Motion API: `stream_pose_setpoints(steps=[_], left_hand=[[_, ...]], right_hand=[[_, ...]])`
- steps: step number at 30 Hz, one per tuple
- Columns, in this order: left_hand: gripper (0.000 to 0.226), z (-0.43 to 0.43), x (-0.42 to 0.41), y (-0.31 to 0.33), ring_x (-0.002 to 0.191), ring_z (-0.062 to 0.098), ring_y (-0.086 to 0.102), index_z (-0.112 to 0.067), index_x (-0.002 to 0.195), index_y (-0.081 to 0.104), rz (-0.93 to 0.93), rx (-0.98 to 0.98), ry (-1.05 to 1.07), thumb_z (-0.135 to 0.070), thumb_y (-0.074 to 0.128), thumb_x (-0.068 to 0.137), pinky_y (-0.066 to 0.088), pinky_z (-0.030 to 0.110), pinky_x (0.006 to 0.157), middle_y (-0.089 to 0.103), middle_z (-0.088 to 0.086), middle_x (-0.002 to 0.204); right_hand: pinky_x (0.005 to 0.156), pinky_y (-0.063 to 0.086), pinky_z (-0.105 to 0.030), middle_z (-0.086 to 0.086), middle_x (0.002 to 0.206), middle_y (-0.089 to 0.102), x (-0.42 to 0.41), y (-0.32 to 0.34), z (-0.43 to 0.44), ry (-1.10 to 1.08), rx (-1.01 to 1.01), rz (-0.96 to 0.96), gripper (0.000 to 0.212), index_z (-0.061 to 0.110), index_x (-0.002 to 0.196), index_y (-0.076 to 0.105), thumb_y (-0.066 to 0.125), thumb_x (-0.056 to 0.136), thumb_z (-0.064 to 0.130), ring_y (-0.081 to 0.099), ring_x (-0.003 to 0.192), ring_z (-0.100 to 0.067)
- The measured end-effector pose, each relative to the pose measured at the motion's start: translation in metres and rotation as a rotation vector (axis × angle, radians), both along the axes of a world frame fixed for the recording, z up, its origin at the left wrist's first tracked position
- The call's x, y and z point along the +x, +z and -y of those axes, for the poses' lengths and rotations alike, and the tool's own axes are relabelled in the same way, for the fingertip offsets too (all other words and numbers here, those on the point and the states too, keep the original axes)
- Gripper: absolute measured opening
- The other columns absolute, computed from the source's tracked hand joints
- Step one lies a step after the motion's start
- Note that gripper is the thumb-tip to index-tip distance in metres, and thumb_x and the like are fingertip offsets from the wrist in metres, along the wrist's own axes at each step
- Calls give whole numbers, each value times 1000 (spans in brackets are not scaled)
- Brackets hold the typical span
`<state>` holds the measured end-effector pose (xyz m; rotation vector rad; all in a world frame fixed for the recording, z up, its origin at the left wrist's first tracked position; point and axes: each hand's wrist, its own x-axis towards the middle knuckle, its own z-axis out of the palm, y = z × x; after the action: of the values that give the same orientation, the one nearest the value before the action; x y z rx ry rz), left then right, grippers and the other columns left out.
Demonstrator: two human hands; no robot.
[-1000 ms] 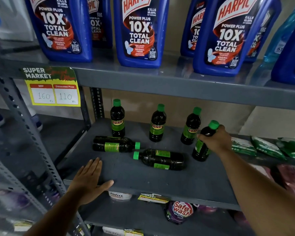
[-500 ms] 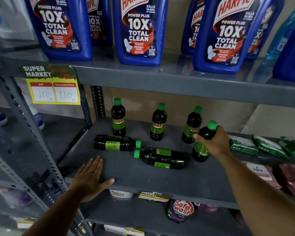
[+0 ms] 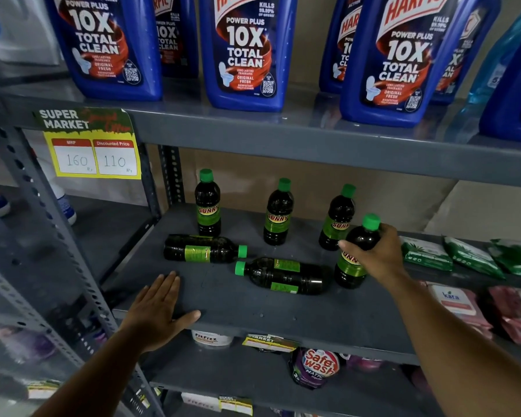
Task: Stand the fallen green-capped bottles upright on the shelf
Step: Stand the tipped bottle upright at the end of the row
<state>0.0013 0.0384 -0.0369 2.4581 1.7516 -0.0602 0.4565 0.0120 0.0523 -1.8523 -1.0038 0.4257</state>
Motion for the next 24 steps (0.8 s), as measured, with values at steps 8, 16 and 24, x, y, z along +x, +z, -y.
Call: stream_pose_setpoints(steps=[8, 16, 24], left_hand=[[123, 1, 0, -1, 143, 18, -11, -12, 148, -6, 6, 8, 3, -92, -10, 55, -1, 38, 115, -9, 4, 159], [123, 0, 0, 2, 143, 18, -12, -12, 148, -7, 23, -2, -6, -93, -9, 54, -2, 39, 115, -9, 5, 159], [124, 0, 0, 3, 142, 16, -15, -13, 147, -10, 23, -26, -2, -92, -11, 52, -4, 38, 115, -14, 3, 158]], right_hand=[[88, 50, -39, -8, 109, 63, 6, -10, 2, 58, -7, -132, 73, 9, 130, 44, 82, 68, 4, 62, 102, -25], [110, 35, -50, -15, 146, 42, -8, -13, 16, -7, 114, 62, 110, 16, 149, 22, 87, 64, 43, 40, 136, -32], [107, 35, -48, -8, 138, 48, -97, -19, 23, 596, -14, 945, 72, 21, 143, 42, 63, 78, 48, 43, 127, -25]])
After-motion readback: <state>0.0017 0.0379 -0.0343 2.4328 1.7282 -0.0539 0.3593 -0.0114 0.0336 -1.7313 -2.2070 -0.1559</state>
